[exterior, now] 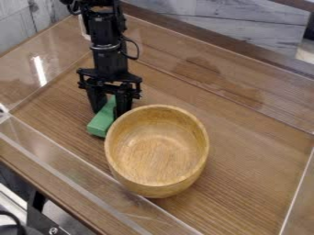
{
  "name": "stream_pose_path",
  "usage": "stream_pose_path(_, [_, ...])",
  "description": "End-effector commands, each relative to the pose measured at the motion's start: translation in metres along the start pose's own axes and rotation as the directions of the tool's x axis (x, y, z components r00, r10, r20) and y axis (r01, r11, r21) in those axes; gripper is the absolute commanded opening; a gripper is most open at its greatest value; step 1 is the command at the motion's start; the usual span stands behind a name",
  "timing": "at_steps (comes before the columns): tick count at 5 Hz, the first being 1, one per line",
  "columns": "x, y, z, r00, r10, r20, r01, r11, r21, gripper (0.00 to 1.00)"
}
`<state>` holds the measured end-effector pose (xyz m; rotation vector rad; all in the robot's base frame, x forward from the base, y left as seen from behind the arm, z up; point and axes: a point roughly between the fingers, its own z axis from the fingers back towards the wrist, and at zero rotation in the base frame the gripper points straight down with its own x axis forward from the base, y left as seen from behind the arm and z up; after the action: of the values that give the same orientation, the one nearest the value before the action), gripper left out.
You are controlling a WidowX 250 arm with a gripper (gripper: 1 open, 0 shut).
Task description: Put the green block in the brown bowl
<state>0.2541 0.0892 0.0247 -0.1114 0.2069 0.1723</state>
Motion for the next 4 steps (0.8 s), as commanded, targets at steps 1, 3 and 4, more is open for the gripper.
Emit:
stream_pose_path(1, [0.004,-0.003,0.024,0.999,-0.006,0.041,0.006,1.000,0.017,0.00])
stream_pose_path(3, [-0.004,-0.007,0.031,1.000,-0.013,0.002,0.013,1.000,0.007,0.00])
stream_pose_path(4, [-0.007,-0.010,0.036,1.000,-0.019,-0.013,0.019,1.000,0.001,0.00])
